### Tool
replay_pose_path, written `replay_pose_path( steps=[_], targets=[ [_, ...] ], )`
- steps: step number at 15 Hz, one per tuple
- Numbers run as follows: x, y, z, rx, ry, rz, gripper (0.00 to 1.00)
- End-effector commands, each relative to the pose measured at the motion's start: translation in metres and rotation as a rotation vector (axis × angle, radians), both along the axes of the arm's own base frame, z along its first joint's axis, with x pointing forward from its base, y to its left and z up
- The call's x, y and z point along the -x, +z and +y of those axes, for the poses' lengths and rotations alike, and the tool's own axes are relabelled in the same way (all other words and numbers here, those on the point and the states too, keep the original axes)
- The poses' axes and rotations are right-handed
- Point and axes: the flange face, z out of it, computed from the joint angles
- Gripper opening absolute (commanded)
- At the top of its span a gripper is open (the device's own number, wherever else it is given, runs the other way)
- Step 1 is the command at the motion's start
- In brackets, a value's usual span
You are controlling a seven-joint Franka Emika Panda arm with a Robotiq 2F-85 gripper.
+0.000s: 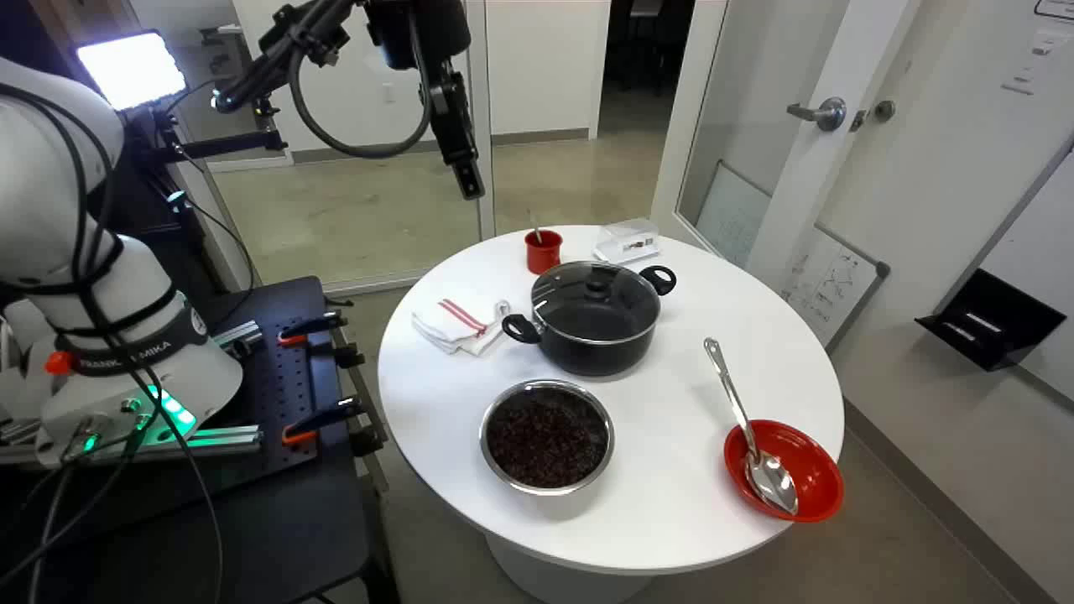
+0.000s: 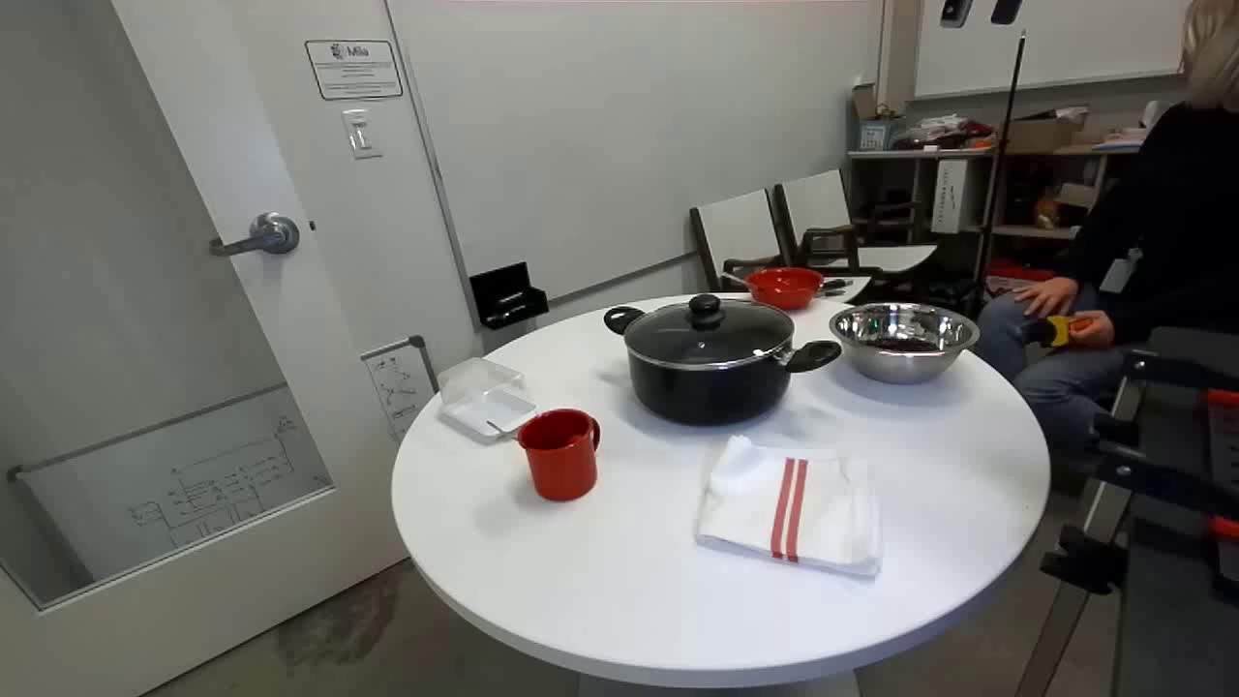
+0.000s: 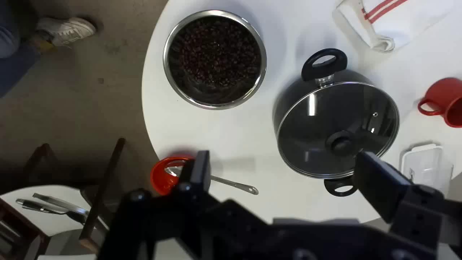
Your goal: Use the towel to wipe the top of the pot
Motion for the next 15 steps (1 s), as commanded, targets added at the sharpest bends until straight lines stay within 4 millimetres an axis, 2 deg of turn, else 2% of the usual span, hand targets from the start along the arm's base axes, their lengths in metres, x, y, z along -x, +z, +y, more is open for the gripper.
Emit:
replay_pose_path(
  steps=[1,11,12,14,15],
  targets=[
    [0.000,0.001,0.000,0.000,0.000,0.001,1.00],
    [-0.001,-0.002,-0.001,0.000,-0.033,0.032,1.00],
    [-0.005,-0.003,0.005,0.003,-0.060,0.044,1.00],
    [-0.013,-0.014,0.033,-0.012,-0.061,0.137,1.00],
    [-0.019,-0.023,0.055,-0.025,-0.037,0.204,1.00]
  ],
)
